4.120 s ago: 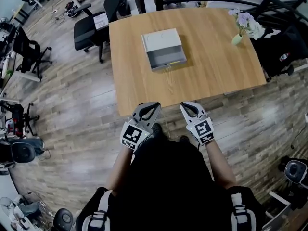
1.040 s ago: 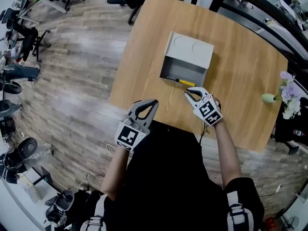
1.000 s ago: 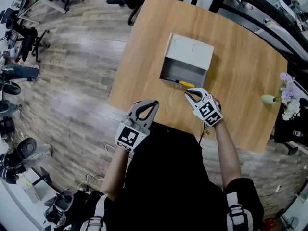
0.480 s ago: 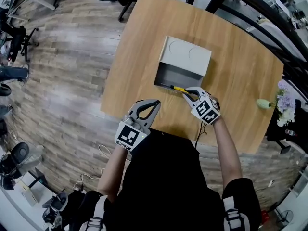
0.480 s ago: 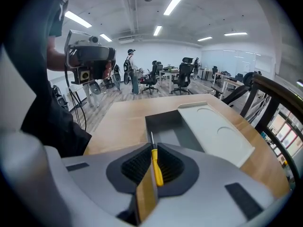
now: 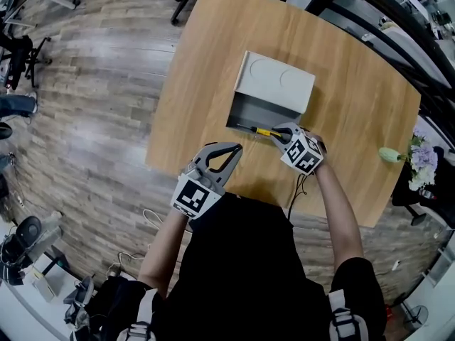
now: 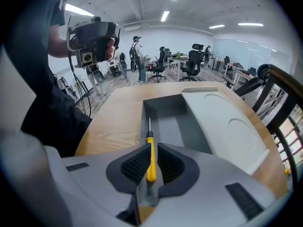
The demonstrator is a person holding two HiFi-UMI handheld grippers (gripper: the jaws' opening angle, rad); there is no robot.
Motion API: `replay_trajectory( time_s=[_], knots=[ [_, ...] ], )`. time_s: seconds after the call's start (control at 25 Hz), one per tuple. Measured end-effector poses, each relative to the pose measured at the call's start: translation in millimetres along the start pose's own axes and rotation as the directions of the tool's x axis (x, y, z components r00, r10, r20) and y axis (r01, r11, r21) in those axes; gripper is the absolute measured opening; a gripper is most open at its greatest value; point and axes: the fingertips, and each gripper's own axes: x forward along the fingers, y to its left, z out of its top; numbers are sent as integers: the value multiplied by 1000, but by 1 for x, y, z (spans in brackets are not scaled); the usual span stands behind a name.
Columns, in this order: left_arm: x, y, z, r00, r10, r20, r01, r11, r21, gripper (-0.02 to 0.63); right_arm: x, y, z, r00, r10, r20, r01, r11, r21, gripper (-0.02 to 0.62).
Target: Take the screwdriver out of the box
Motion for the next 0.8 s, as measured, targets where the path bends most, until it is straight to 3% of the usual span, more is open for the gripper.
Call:
replay_trajectory(
  time_s=[0.32, 0.44, 0.8],
  knots=[
    [1, 3, -5, 1000, -16, 24, 16, 1000, -20, 21, 18, 1, -12, 989, 104, -107, -108, 994, -27, 63],
    [2, 8, -7, 1000, -17, 14, 18, 1000, -25, 21, 20, -6, -14, 984, 107, -139, -113, 993, -37, 123],
    [8, 14, -8, 999, -40, 7, 40, 999, -35, 21, 28, -4, -16, 965, 112, -236, -146, 980, -133, 133]
  ],
)
